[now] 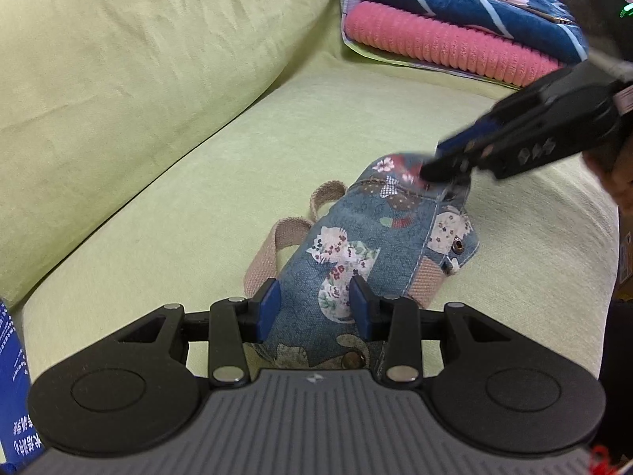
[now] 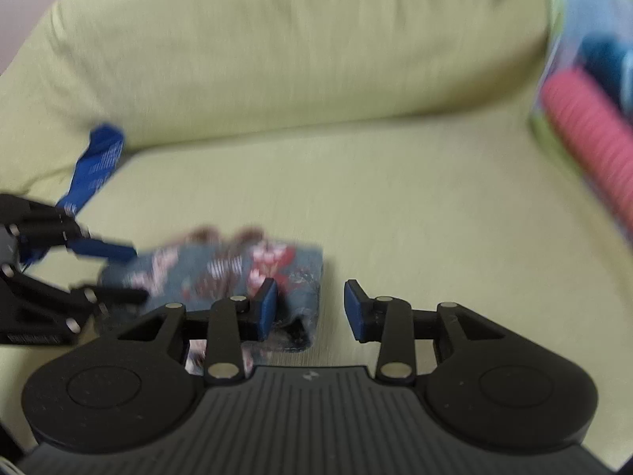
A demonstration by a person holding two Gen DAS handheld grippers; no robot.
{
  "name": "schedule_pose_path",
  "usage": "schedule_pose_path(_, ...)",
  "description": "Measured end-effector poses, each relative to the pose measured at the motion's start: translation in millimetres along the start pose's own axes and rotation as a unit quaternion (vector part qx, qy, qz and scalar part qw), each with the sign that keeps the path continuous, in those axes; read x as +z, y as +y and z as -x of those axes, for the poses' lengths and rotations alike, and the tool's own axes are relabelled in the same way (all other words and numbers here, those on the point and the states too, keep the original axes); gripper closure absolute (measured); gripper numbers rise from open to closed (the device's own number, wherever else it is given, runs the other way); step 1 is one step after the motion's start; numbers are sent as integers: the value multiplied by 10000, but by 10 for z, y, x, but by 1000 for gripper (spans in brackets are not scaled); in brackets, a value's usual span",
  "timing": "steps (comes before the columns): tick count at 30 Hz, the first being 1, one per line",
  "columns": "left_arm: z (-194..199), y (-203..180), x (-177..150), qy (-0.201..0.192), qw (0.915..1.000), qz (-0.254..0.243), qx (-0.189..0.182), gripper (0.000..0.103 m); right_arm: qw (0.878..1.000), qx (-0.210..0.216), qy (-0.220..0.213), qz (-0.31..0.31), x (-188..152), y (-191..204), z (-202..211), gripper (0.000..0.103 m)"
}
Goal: Fold shopping bag
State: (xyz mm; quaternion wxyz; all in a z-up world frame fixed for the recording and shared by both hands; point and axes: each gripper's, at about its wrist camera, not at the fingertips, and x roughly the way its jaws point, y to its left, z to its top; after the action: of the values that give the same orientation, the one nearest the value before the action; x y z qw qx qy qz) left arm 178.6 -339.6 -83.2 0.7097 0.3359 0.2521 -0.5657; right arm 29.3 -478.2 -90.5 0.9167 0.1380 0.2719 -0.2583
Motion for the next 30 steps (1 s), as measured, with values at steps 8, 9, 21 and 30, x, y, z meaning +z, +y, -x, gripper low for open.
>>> schedule_pose_path(8,55,-28,4,-59,9991,-414,57,58,9962,262,-148,817,-216,574,-206,76)
schedule_pose_path(9,115,-35,-6,-109,9981,-598,139,61,9953,217,-116,936,-225,596,-229,76)
schedule_pose_path(21,146,206,-167,-203,9998,-49,-25,87,9946,270,55,1005,-197,606,-265,75)
schedule_pose_path(30,70,118,-169,-207,9994,-119,255,89,9945,343,132,980,-149,562,-238,75)
